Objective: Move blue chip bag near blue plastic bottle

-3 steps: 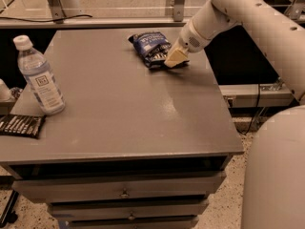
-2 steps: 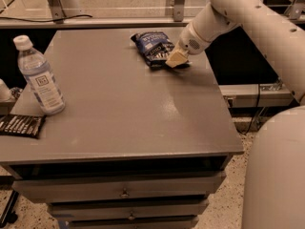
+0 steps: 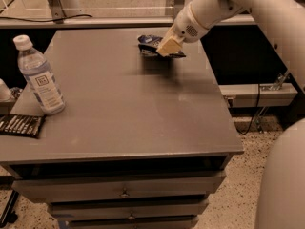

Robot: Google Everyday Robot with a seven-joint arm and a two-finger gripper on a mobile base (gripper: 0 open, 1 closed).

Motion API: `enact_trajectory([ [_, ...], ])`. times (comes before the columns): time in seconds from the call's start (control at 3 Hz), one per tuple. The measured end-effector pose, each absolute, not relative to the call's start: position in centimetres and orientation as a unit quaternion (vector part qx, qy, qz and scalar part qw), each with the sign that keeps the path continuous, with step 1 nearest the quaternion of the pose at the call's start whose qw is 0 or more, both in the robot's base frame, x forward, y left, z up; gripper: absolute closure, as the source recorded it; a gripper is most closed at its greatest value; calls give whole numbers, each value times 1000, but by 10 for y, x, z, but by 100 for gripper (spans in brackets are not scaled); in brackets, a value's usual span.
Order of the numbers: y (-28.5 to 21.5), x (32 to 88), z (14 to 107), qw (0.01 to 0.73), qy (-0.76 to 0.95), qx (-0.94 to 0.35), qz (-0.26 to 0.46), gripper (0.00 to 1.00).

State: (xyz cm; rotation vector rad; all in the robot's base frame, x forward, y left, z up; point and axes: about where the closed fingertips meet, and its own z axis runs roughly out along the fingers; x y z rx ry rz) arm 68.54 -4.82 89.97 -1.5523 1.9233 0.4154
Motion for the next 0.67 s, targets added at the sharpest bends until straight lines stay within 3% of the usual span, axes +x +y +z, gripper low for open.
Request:
enact_trajectory([
  [0.67, 49, 577, 943, 316, 597, -711, 195, 100],
])
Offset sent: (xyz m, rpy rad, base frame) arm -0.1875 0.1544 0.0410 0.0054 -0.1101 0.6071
